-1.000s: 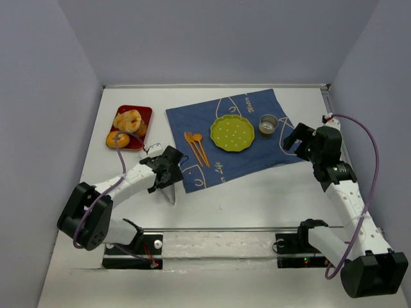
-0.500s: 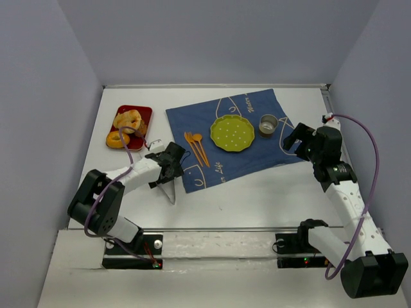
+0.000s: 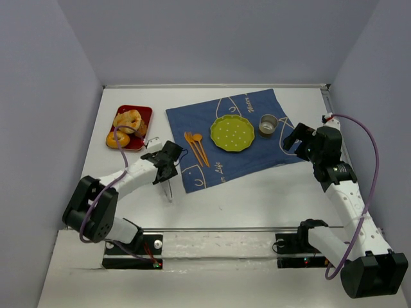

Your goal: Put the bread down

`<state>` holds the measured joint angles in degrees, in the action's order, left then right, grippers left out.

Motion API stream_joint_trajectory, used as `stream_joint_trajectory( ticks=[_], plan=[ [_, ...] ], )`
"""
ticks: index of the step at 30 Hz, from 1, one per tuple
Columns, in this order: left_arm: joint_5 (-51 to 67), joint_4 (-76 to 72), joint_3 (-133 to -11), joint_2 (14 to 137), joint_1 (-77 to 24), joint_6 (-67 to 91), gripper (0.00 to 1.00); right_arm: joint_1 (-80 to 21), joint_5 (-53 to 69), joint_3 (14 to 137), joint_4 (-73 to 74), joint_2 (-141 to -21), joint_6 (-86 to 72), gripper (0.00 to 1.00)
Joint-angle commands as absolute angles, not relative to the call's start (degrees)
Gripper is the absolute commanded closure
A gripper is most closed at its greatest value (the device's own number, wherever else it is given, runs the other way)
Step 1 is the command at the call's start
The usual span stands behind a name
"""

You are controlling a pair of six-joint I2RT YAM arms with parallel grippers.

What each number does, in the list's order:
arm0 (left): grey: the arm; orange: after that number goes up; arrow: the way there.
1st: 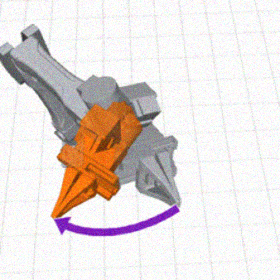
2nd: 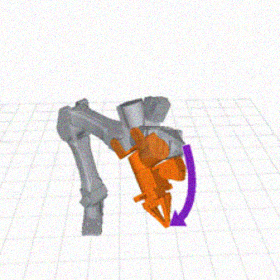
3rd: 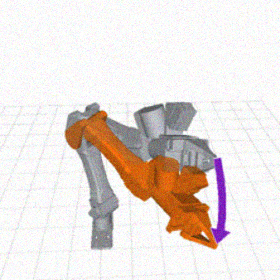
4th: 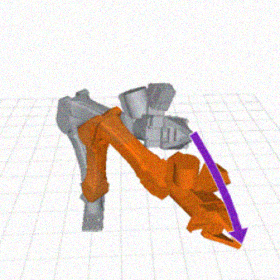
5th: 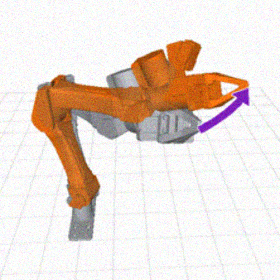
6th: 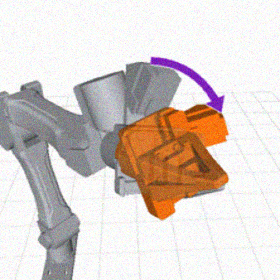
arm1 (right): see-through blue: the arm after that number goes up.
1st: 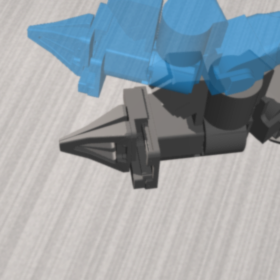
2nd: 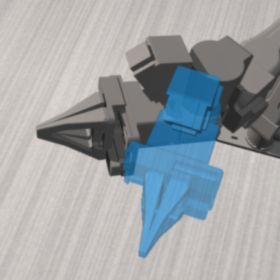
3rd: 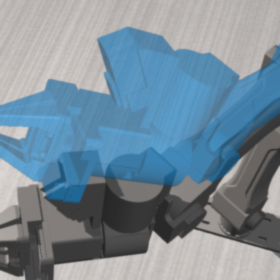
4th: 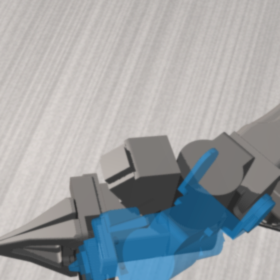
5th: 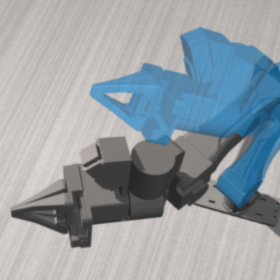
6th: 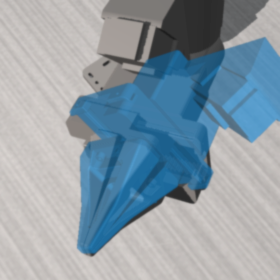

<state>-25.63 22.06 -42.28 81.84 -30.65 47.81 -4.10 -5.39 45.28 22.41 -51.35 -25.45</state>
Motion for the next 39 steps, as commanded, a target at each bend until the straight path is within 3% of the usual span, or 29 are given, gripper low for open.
stream_joint_trajectory(
  ticks=[1,7,12,18,24,39],
  plan=[
    [-26.4,25.4,-45.7,72.1,-30.5,46.2,0.41,-4.0,-4.3,47.6,21.0,-50.4,-24.4,0.00],
    [-26.6,30.6,-51.8,63.2,-30.5,46.0,0.42,-4.0,-4.5,48.0,21.0,-51.1,-24.9,0.00],
    [-28.5,32.0,-56.8,63.4,-30.1,44.8,0.43,-4.0,-4.0,48.2,21.1,-51.7,-25.0,0.00],
    [-40.1,42.2,-71.0,74.1,-29.4,45.3,0.43,-4.0,-3.9,49.2,21.1,-52.4,-25.0,0.00],
    [-44.5,43.6,-81.3,82.3,-27.0,39.6,0.44,-4.0,-4.3,48.9,21.2,-52.0,-24.6,0.00],
    [-48.6,48.3,-90.8,100.0,-22.5,34.2,0.44,-4.0,-4.1,48.8,21.0,-51.6,-24.2,0.00]
  ],
)
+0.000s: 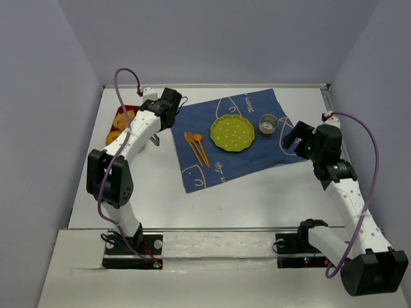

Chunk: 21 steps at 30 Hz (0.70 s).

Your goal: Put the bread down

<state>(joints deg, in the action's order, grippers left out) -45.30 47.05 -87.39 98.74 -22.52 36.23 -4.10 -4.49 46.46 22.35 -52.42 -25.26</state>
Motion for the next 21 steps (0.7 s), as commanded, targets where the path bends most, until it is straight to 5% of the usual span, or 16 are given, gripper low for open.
stream_joint_trajectory(
  ticks=[1,21],
  plan=[
    [-48.6,48.3,-91.2,100.4,-22.5,33.8,0.44,-4.0,-4.1,48.8,21.0,-51.7,-24.1,0.00],
    [-46.8,44.6,-92.2,104.7,-22.4,28.3,0.41,-4.0,-3.7,48.5,20.7,-52.1,-24.1,0.00]
  ],
)
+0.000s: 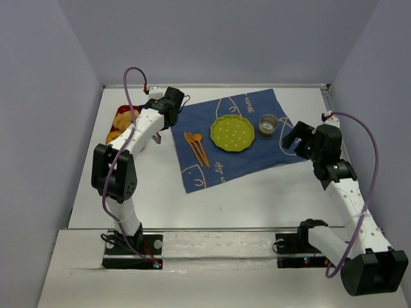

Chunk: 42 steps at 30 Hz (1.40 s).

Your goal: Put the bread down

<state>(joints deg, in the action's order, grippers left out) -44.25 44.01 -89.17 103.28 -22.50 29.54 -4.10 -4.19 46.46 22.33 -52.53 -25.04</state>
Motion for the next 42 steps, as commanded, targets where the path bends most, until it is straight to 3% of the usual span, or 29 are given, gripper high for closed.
stream_joint_trajectory(
  ticks=[1,13,19,22,25,33,39,42],
  plan=[
    [-47.0,44.9,-92.3,104.9,-22.3,28.7,0.41,-4.0,-3.8,48.5,20.7,-52.1,-24.0,0.00],
    [-49.1,47.3,-92.9,109.2,-21.3,30.5,0.40,-4.0,-6.2,47.9,20.7,-50.3,-24.5,0.01],
    [-49.9,49.3,-93.5,109.1,-21.0,32.3,0.70,-4.0,-7.7,47.4,20.7,-48.3,-24.5,0.01],
    [-50.0,49.7,-93.8,108.5,-20.9,32.5,0.78,-4.0,-8.2,47.1,20.7,-47.4,-24.6,0.00],
    [-50.4,51.0,-94.7,108.2,-20.9,33.2,0.94,-4.0,-8.3,46.9,20.7,-46.8,-24.7,0.00],
    [-52.1,56.0,-103.5,100.9,-21.7,36.5,0.94,-4.0,-7.7,46.9,20.7,-46.7,-24.7,0.00],
    [-36.7,32.9,-93.7,88.2,-30.3,24.0,0.94,-4.0,-7.9,46.9,20.7,-46.7,-24.7,0.00],
    [-30.6,27.2,-91.8,87.4,-35.3,20.8,0.94,-4.0,-8.1,46.9,20.6,-46.7,-24.8,0.00]
  ],
)
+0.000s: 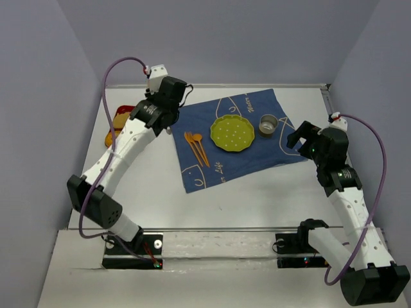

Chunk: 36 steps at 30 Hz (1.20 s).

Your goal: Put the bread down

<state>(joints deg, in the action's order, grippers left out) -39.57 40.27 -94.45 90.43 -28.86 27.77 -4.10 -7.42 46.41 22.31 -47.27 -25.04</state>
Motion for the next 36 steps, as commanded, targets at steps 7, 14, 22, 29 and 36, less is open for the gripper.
stream_joint_trajectory(
  ticks=[7,14,22,29,36],
  plan=[
    [-21.8,24.8,-97.3,94.1,-46.0,17.8,0.94,-4.0,-8.1,46.8,20.7,-46.1,-24.5,0.00],
    [-4.3,14.3,-93.4,98.0,-47.7,18.4,0.94,-4.0,-8.5,46.4,20.7,-44.5,-24.4,0.00],
    [-1.2,11.9,-89.4,99.3,-46.0,20.6,0.94,-4.0,-8.6,46.1,20.8,-44.0,-24.3,0.00],
    [11.8,5.9,-81.7,100.3,-40.7,23.2,0.94,-4.0,-9.0,46.2,20.7,-43.9,-24.3,0.00],
    [13.5,5.5,-77.6,99.2,-37.1,24.3,0.94,-4.0,-9.2,46.1,20.8,-43.8,-24.5,0.00]
  ],
)
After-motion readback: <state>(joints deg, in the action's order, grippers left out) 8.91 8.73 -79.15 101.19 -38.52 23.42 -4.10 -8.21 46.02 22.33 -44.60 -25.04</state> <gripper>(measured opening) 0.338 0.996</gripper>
